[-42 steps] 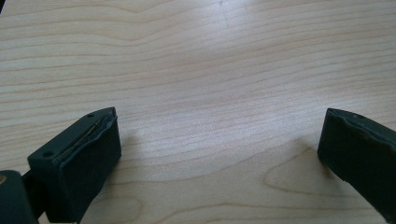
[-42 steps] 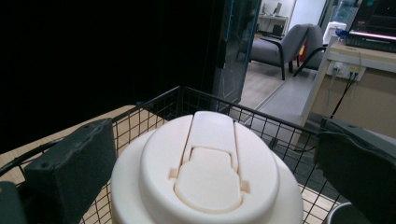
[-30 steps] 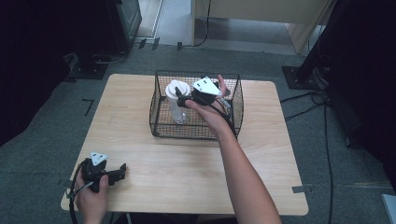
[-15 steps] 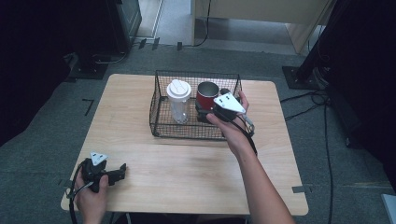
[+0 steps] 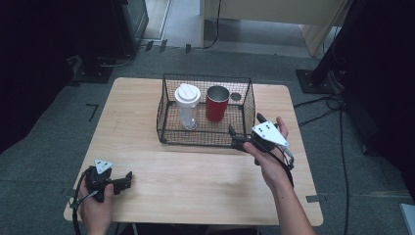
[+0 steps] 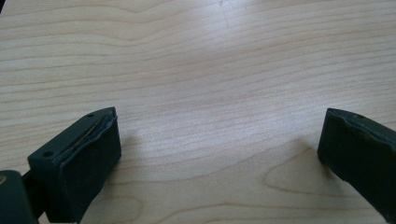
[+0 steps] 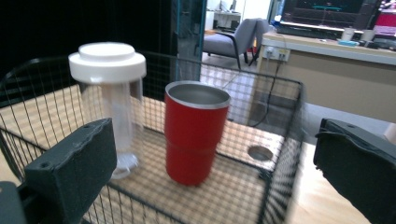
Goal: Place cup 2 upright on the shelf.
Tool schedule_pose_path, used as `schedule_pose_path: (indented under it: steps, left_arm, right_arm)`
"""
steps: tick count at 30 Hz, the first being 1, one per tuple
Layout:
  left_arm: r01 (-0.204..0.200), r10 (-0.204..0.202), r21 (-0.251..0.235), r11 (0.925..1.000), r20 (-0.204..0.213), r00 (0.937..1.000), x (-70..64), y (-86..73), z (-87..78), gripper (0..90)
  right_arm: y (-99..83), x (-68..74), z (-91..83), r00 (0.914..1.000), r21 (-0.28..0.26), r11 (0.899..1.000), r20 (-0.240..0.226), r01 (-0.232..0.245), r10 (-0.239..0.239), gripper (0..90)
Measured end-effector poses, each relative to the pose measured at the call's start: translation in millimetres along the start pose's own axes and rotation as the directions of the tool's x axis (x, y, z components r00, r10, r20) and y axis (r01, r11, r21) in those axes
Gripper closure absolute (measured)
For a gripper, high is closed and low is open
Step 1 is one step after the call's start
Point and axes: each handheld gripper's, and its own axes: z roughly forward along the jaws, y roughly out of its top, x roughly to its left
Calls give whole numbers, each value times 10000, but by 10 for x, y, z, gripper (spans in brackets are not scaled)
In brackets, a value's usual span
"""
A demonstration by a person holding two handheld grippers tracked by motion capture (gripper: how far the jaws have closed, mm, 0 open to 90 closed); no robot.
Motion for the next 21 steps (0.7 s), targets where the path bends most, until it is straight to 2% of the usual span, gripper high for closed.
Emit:
schedule_pose_path:
  steps: [4,12,21]
  left_arm:
    - [-9,9,7,10000,2,10000,1,0,-1,0]
    - [-11,11,-7,10000,3,10000,0,-1,1,0]
    - [7,-7,-19,10000,0,10000,-1,-2,1,0]
  right_arm:
    - [-127,-117,-186,9997,208,9998,234,-3,-2,0]
    - [-375,-364,-518,9961,309,9990,825,-336,309,0]
    - [-743,-606,-867,9908,967,9935,1264,-600,476,0]
